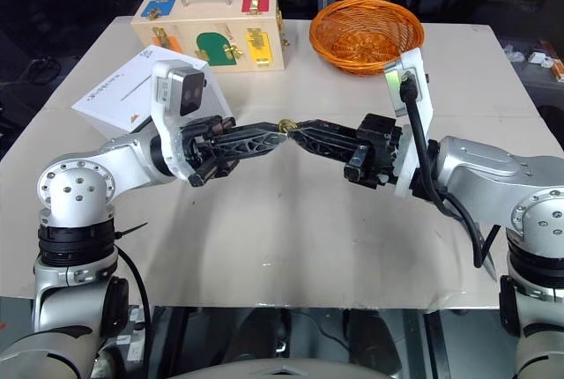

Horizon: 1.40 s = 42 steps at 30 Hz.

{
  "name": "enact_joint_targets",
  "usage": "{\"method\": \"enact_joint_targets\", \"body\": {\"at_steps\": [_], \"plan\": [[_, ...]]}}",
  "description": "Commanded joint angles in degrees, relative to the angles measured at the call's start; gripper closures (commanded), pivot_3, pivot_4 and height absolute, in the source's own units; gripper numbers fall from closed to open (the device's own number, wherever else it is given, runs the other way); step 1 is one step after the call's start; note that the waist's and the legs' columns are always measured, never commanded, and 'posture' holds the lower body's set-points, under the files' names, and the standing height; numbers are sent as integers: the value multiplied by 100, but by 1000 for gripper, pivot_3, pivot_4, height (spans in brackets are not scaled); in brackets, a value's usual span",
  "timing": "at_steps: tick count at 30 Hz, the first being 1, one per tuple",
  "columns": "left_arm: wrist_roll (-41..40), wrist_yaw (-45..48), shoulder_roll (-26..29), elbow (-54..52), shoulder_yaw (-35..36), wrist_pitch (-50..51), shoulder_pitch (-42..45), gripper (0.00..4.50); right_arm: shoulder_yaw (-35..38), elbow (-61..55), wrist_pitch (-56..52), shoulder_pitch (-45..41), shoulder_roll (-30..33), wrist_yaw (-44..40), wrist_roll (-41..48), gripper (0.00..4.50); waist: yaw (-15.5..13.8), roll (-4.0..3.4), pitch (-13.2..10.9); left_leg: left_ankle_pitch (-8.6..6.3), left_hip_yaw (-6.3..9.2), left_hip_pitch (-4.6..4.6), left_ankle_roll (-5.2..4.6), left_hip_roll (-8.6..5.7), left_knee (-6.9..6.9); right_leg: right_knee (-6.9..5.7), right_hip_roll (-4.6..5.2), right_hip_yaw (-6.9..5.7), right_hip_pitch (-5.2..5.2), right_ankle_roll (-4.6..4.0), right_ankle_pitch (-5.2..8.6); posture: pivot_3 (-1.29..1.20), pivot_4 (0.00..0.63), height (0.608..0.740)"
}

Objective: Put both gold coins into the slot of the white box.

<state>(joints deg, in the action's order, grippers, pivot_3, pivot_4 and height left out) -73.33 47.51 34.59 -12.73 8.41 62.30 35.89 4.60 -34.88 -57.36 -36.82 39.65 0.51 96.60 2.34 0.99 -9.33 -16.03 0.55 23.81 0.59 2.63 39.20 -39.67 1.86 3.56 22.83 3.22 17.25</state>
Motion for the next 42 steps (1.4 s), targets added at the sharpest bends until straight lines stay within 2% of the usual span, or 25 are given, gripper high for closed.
{"method": "enact_joint_targets", "body": {"at_steps": [1, 3, 6, 18, 21, 22, 26, 28, 29, 30, 33, 35, 37, 39, 42], "plan": [[-146, 5, -29, -42, 87, 6, 136, 3600, -15, -130, 238, -42, 100, -17, 179, 4500, -1, 0, 0, 0, 1, 0, 0, 0, 0, 0, 0, 0, 0, 0, 0, 0, 150, 726], [-148, -1, -42, -26, 85, 8, 153, 3600, -50, -137, 284, -37, 141, -11, 205, 4500, -2, 0, 0, 0, 1, 0, 0, 0, 0, 0, 0, 0, 0, 0, 0, 0, 150, 726], [-176, -10, -61, -23, 92, 18, 158, 4452, -104, -158, 343, -22, 209, -14, 234, 4500, -3, 0, 0, 0, 0, 0, 0, 0, 0, 1, 0, 0, 0, 0, 0, 0, 150, 726], [-381, -82, -79, 44, 191, 80, 122, 4452, -311, -268, 547, 89, 281, -128, 326, 4500, -4, 1, 0, 0, 1, 1, -1, 0, 0, 2, 0, 0, 0, 0, 0, 0, 150, 726], [-402, -114, -54, 42, 266, 51, 79, 4500, -242, -239, 636, 121, 257, -246, 311, 3457, -4, 1, 0, 0, 1, 1, -1, 0, 0, 2, 0, 0, 0, 0, 0, 0, 150, 726], [-411, -135, -41, 50, 306, 39, 66, 4500, -233, -226, 645, 134, 269, -267, 224, 3286, -4, 1, 0, 0, 1, 1, -1, 0, 0, 2, 0, 0, 0, 0, 0, 0, 150, 726], [-545, -316, 52, 40, 558, 38, -10, 4500, -154, -171, 680, 244, 346, -399, -82, 1532, -6, 1, 0, -1, 2, 1, -1, 0, 0, 2, 0, 0, 0, 0, 0, 0, 150, 726], [-584, -382, 132, 9, 687, 45, -75, 4500, -115, -171, 708, 292, 391, -447, -292, 414, -10, 1, -1, -1, 3, 1, -1, 0, 0, 3, 0, -1, 0, 0, 0, 0, 150, 726], [-601, -420, 180, -2, 763, 45, -118, 4500, -91, -149, 732, 318, 405, -439, -425, 176, -8, 1, -1, -1, 2, 1, -1, 0, 0, 3, 0, 0, 0, 0, 0, 0, 150, 726], [-602, -484, 241, -23, 851, 25, -169, 4500, -51, -134, 749, 347, 448, -491, -598, 70, -7, 1, -1, -1, 2, 1, -1, 0, 0, 3, 0, 0, 0, 0, 0, 0, 150, 726], [-293, -666, 507, -139, 1144, -223, -294, 4500, -121, -267, 874, 297, 758, -927, -1834, 70, -10, 0, -2, -1, 2, 1, -1, 0, 0, 3, 0, 0, 0, 0, 1, 0, 150, 726], [257, -785, 736, -178, 1285, -606, -329, 4500, -156, -332, 1020, 224, 884, -1283, -2419, 70, -15, 0, -3, 0, 2, 1, -1, 0, 0, 4, 0, -1, 2, 0, 1, 0, 150, 726], [1206, -759, 1177, -214, 1222, -1180, -426, 4500, -202, -388, 1193, 131, 938, -1565, -2937, 70, -9, 0, -3, 0, 1, 0, -1, 0, -2, 4, -1, 0, 2, 0, 1, 0, 150, 726], [2009, -692, 1581, -224, 1058, -1634, -510, 4500, -168, -395, 1258, 77, 897, -1747, -3125, 70, -5, 0, -4, 0, -3, -1, 0, 1, -6, 6, -3, 3, 4, 0, 1, 0, 150, 726], [2417, -994, 1987, 492, 1168, -1572, -13, 4500, -201, -307, 1558, -77, 453, -2011, -3229, 70, -37, 6, -7, 0, -5, 1, 0, 1, -7, 9, -1, 2, 4, 0, 1, 0, 150, 726]]}}
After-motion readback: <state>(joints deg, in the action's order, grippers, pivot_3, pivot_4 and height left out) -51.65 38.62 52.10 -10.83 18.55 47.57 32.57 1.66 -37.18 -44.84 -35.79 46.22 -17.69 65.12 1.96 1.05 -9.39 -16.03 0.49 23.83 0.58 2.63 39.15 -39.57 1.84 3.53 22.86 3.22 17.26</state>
